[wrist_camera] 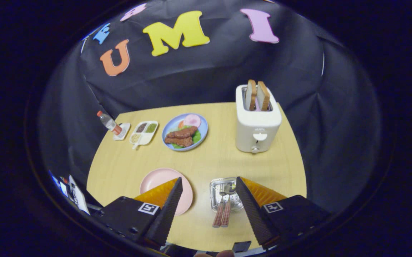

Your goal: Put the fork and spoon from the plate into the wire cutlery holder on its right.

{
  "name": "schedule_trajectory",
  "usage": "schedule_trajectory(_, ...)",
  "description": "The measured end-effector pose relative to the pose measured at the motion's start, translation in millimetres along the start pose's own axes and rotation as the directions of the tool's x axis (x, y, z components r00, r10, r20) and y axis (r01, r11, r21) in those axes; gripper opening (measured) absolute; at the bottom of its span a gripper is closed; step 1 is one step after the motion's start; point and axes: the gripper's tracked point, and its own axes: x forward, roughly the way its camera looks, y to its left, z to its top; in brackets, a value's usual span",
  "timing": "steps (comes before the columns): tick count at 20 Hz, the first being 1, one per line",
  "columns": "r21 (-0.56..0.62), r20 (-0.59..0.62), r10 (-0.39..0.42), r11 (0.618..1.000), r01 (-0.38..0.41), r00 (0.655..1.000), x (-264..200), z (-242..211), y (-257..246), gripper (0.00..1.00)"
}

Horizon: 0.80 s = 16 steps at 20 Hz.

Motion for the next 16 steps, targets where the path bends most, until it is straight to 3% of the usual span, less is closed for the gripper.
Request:
schedule_trajectory(3,0.015,0.224,-0.007,1.000,0.004,0.974,-41,13,14,0.92)
schedule_trajectory(8,-0.003,0.517,-0.070,0.997,0.083,0.853,-116,35,17,0.92)
schedule_trajectory(11,0.009,0.597,-0.089,0.994,0.105,0.797,-138,37,23,0.92)
schedule_trajectory(16,0.026,0.641,-0.111,0.992,0.122,0.760,-154,25,33,0.95)
